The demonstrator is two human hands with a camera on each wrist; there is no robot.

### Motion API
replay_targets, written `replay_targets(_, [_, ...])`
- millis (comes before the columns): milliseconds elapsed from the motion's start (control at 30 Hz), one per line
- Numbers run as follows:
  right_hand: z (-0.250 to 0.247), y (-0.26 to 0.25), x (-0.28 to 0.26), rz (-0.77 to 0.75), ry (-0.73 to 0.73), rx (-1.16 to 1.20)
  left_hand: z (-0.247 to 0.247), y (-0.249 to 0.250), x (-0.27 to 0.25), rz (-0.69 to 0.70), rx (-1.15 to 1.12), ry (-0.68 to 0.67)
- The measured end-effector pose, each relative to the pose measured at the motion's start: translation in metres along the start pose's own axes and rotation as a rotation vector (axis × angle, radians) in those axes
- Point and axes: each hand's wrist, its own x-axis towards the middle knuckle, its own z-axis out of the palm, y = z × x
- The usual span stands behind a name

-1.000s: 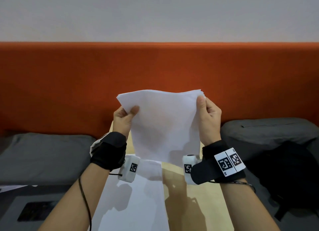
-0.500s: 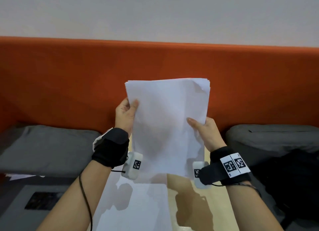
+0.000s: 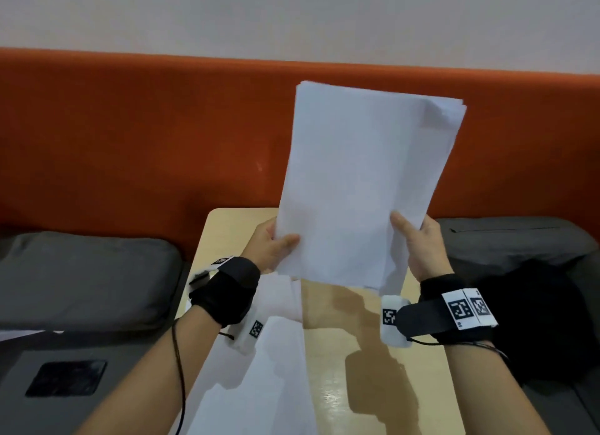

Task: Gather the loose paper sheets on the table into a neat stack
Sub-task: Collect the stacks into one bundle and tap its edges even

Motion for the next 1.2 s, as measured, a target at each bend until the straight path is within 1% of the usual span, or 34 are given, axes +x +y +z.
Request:
replay_targets(67, [-0.010, -0.003, 0.001, -0.013, 0.032, 0.018, 0.001, -0.007, 0.001, -0.065, 0.075, -0.068])
replay_targets(133, [-0.017, -0.004, 0.002, -0.017, 0.034, 0.003, 0.003, -0.013, 0.001, -0.110, 0.141, -0.088])
replay_targets(200, [-0.020, -0.003, 0.000, -0.020, 0.022, -0.006, 0.004, -0.016, 0.002, -0.119, 0.182, -0.063])
replay_targets(300, [-0.021, -0.001, -0.003, -0.025, 0.001, 0.024, 0.001, -0.021, 0.007, -0.134, 0.181, -0.002])
replay_targets(400, [-0.024, 0.001, -0.007, -0.028, -0.013, 0.011, -0.002, -0.025, 0.009, -0.151, 0.190, -0.002])
replay_targets(500, [-0.027, 0.000, -0.008, -0.057, 0.009, 0.020, 0.002, -0.025, 0.010, -0.093, 0.213, -0.032])
replay_targets(633, [-0.033, -0.004, -0.007, -0.122, 0.053, 0.031, 0.017, -0.004, 0.015, 0.017, 0.173, -0.088])
replay_targets(700, [-0.035, -0.002, -0.007, -0.141, 0.061, -0.001, 0.029, 0.005, 0.018, 0.094, 0.180, -0.090])
replay_targets(733, [-0.036, 0.000, -0.007, -0.138, 0.069, -0.026, 0.035, 0.006, 0.020, 0.132, 0.196, -0.075])
replay_targets(800, [-0.037, 0.012, -0.007, -0.111, 0.090, -0.055, 0.045, 0.000, 0.022, 0.152, 0.182, -0.046])
replay_targets(900, [-0.039, 0.042, -0.017, -0.031, 0.146, -0.119, 0.059, -0.021, 0.016, 0.070, 0.077, 0.008])
replay_targets(1000, [-0.035, 0.061, -0.027, 0.054, 0.169, -0.088, 0.076, -0.028, 0.011, 0.038, 0.070, 0.115])
replay_targets(1100, [-0.033, 0.052, -0.017, 0.021, 0.268, -0.095, 0.088, -0.013, 0.018, 0.094, 0.023, 0.179])
replay_targets(1200, [-0.038, 0.040, -0.005, -0.055, 0.293, -0.028, 0.089, 0.002, 0.029, 0.194, 0.017, 0.158])
